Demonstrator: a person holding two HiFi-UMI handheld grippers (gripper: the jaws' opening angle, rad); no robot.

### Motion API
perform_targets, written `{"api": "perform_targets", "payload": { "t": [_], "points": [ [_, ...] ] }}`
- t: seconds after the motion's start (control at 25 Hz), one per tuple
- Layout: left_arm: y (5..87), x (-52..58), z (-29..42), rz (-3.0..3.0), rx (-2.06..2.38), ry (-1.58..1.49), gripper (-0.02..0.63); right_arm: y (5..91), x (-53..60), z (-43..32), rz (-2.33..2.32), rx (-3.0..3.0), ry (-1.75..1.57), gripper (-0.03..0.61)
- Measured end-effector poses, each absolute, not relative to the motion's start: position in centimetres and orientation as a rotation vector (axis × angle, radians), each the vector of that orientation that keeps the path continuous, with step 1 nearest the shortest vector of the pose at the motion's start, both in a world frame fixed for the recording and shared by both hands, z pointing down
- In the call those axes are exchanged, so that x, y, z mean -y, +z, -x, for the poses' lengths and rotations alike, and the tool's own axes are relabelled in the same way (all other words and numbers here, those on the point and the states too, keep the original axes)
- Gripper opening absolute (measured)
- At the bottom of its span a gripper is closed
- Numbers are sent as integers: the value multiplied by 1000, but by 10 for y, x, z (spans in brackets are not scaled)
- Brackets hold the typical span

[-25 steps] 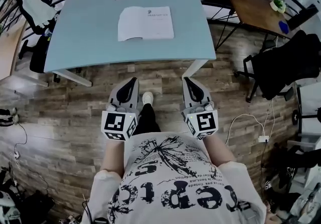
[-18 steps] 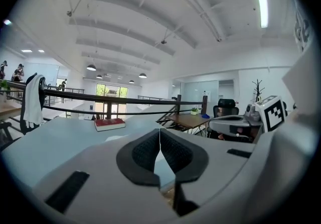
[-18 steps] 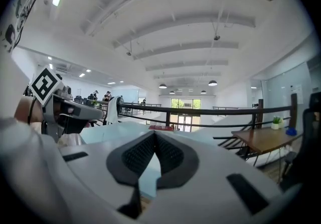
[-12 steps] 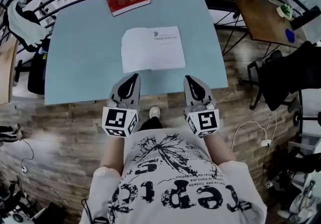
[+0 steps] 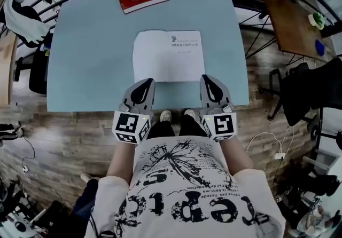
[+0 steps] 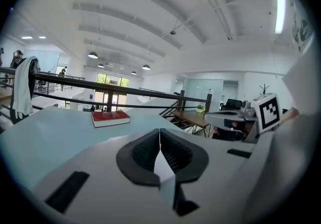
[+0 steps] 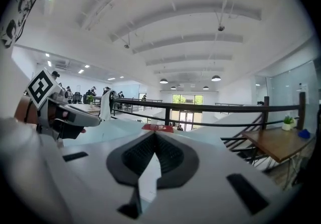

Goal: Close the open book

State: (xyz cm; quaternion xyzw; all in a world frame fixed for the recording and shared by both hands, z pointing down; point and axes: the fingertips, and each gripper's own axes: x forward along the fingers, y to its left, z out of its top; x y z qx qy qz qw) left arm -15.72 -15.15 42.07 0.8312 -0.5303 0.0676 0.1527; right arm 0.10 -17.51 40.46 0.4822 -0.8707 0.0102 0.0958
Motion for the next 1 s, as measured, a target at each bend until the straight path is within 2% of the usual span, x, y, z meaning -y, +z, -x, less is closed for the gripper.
{"api": "perform_targets", "payload": {
  "t": [0.2,0.44,0.52,0.68,1.0],
  "points": [
    [457,169,160,-2252,1546,23,20,424,201,6,-1335,2604,51,11],
    [551,149,163,-1714,1472,-347,25,451,211,11,-1125,2631,98,11],
    [577,146,165,-1603,1455,-415,95,462,216,9,-1101,2628,114,11],
    [611,150,169,-1425,1415,-562,165,483,228,1,-1066,2609,144,11],
    [633,172,177,-1182,1320,-867,204,508,231,-15,-1044,2569,187,11]
  ]
}}
